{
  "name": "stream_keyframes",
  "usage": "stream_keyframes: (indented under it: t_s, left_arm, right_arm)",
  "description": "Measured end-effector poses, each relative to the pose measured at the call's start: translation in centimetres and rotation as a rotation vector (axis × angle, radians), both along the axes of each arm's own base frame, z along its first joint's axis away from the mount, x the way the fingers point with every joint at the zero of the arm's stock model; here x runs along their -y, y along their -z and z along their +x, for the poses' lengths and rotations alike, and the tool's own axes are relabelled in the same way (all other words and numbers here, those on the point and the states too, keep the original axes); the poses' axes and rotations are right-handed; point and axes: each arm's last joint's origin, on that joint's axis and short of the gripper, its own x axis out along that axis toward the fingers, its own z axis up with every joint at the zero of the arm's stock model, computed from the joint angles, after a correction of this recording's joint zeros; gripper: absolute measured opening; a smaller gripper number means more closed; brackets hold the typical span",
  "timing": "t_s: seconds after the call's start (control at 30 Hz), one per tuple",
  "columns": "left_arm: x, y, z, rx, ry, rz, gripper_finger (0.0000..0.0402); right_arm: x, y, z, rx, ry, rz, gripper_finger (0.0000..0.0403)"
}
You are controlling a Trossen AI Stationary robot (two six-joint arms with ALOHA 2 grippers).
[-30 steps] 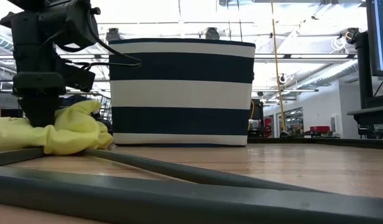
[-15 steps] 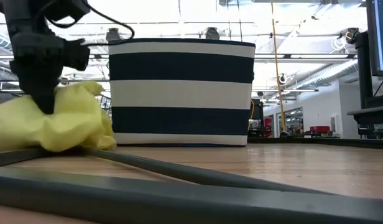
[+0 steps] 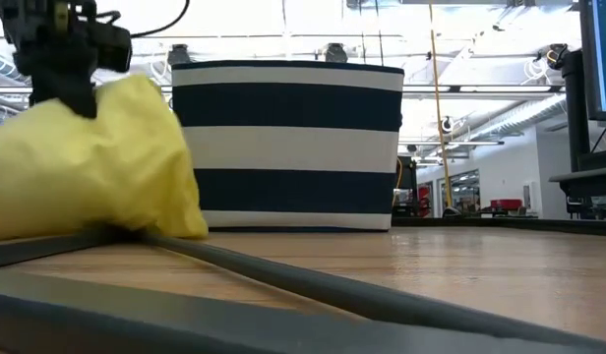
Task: Pick & Place Cloths
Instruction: Put the yellow shirt into the blue laundry bin
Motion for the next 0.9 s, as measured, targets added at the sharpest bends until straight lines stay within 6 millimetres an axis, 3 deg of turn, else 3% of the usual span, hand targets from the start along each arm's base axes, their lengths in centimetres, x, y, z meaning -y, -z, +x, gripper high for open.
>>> stream_keyframes:
  t_s: [0.57,0.9]
  left_arm:
    - [-1.1,-4.7,-3.0,0.457,-0.123,0.001,0.0042]
    - [-1.0,-8.5,-3.0,0.852,-0.122,-0.085,0.0042]
  right_arm:
    - [0.0,-0.3,0.1,0.027,0.005,0.010,0.0267]
    - [0.0,-0.3,0.1,0.027,0.005,0.010,0.0267]
